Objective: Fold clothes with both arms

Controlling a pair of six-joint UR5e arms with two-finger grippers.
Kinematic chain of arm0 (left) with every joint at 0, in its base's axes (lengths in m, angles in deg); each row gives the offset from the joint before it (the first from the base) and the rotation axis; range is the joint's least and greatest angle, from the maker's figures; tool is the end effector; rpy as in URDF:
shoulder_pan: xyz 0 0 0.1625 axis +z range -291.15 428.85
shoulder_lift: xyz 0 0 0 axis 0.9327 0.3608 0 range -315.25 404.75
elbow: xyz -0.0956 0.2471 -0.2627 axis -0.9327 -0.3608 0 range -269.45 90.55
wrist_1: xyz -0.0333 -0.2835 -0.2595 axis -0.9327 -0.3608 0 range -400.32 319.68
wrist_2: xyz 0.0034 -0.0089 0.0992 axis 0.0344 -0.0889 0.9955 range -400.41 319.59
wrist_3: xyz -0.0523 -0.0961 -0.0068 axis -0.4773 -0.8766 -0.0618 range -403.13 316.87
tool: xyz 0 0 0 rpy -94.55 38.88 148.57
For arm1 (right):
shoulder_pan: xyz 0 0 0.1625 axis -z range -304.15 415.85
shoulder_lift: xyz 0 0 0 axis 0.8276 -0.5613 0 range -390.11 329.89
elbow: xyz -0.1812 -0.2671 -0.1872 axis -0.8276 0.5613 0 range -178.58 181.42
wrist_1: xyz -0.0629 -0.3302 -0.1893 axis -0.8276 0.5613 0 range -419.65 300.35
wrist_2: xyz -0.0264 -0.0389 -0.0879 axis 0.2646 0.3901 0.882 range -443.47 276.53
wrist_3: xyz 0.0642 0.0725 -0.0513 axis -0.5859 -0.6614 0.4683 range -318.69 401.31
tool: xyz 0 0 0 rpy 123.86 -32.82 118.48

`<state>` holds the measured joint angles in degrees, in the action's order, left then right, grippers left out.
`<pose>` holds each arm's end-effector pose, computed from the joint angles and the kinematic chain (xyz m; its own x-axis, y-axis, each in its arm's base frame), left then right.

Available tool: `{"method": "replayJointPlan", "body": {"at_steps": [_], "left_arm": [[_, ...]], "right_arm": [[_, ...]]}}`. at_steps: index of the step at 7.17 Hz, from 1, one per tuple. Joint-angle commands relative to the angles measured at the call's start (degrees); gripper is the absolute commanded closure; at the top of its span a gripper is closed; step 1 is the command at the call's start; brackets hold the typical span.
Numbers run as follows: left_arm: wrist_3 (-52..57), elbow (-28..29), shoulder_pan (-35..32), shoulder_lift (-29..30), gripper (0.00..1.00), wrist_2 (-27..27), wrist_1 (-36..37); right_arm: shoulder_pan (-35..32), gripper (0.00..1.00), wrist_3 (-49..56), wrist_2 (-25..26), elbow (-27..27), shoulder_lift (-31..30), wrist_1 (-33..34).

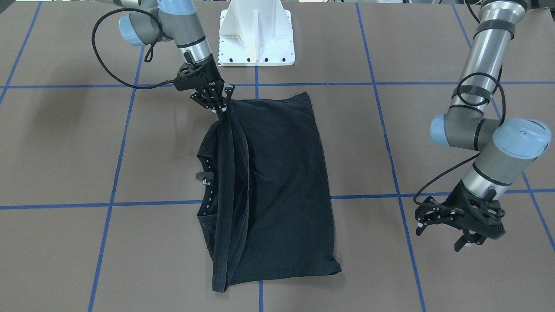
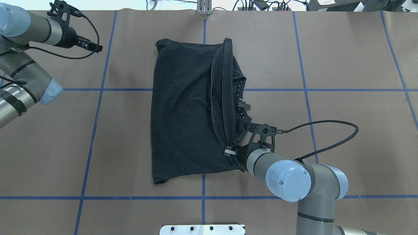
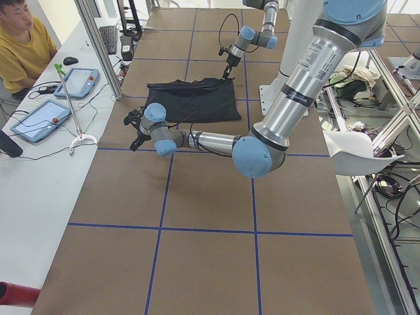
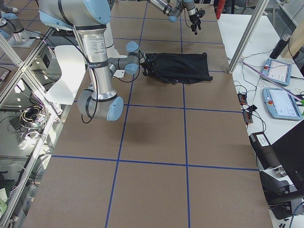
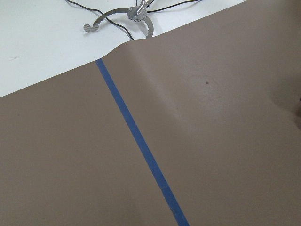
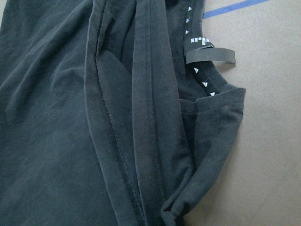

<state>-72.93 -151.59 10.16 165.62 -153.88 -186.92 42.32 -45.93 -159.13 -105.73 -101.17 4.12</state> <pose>0.2819 -0.6362 0.4287 0.6559 0.4535 -0.6034 0.0725 0.7578 0.6484 -0.5011 -0.2856 0.2633 0.4724 0.0657 0.8790 -0.4177 0.8948 0.1576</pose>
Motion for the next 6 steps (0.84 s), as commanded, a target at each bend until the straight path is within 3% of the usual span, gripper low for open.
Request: {"method": "replayJointPlan", "body": {"at_steps": [1,2,3,5,6], "left_arm": [[0.0,-0.09,-0.02,0.07,0.0,0.0,0.0],[0.0,-0.18,-0.02,0.07,0.0,0.0,0.0],[-0.09,-0.18,-0.02,0.07,0.0,0.0,0.0],[-2.02,-0.79,0.07,0.16,0.0,-0.09,-0.18],[-2.03,-0.7,-0.02,0.07,0.0,-0.09,-0.18]], "right_arm": [[-2.35,0.0,2.32,-2.28,-2.08,-0.57,0.82],[-6.9,0.0,7.3,-8.48,-5.14,-0.14,6.14],[-10.34,0.0,9.44,-11.24,-5.52,2.22,11.24],[-12.83,0.0,13.4,-11.01,2.68,15.01,20.75],[-13.88,0.0,13.41,-10.92,10.04,19.95,20.52]]}}
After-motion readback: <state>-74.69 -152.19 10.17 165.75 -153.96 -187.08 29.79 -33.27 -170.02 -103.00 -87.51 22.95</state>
